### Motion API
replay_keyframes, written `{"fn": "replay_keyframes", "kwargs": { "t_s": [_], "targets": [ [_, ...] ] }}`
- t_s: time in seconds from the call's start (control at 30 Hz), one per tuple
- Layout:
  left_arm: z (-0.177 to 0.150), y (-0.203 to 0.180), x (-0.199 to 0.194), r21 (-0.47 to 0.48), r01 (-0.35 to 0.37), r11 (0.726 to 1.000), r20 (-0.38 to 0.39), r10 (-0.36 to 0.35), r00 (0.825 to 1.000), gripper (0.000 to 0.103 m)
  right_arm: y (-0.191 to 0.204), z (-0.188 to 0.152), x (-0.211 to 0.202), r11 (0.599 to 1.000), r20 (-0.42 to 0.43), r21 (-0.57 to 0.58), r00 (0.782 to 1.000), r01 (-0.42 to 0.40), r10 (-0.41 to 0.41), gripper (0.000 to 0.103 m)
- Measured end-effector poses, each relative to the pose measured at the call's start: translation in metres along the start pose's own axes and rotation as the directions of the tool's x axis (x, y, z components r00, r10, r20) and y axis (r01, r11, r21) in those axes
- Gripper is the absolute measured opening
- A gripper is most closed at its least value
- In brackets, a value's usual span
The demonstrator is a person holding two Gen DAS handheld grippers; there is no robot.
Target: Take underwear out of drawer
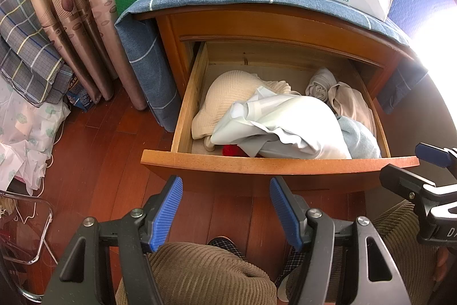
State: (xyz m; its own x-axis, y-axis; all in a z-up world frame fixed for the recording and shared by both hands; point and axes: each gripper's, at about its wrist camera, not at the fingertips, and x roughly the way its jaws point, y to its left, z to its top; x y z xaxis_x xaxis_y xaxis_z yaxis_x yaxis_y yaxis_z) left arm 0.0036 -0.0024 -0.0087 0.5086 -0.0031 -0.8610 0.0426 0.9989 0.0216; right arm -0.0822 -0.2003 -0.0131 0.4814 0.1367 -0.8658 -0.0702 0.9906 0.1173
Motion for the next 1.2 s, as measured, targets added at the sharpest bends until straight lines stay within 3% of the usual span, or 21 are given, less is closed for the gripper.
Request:
{"fn": "replay_keyframes", "kwargs": {
  "t_s": [0.43,0.6,0.67,0.77,0.83,1.2],
  "targets": [
    [0.001,0.001,-0.001,-0.003,0.008,1.000,0.002,-0.008,1.000,0.066,0.000,0.002,0.003,1.000,-0.030,-0.010,0.999,0.014,-0.014,0.101],
    [0.002,0.004,-0.001,-0.011,0.024,1.000,-0.002,-0.024,1.000,0.066,-0.008,0.015,0.012,1.000,-0.102,-0.017,0.995,0.001,-0.003,0.088],
    [0.003,0.005,-0.001,-0.013,0.034,0.999,-0.002,-0.034,0.999,0.066,-0.015,0.024,0.016,1.000,-0.134,-0.013,0.991,-0.017,0.015,0.088],
    [0.003,0.005,0.000,-0.011,0.040,0.999,-0.003,-0.040,0.999,0.066,-0.025,0.038,0.029,0.999,-0.201,-0.019,0.979,-0.033,0.028,0.083],
    [0.002,0.005,0.000,-0.010,0.045,0.999,-0.005,-0.045,0.999,0.066,-0.029,0.047,0.041,0.999,-0.255,-0.032,0.967,-0.036,0.027,0.073],
    [0.005,0.004,0.007,-0.008,0.070,0.998,-0.027,-0.070,0.997,0.066,-0.028,0.062,0.093,0.993,-0.398,-0.092,0.917,-0.067,0.025,0.070]
  ]
}}
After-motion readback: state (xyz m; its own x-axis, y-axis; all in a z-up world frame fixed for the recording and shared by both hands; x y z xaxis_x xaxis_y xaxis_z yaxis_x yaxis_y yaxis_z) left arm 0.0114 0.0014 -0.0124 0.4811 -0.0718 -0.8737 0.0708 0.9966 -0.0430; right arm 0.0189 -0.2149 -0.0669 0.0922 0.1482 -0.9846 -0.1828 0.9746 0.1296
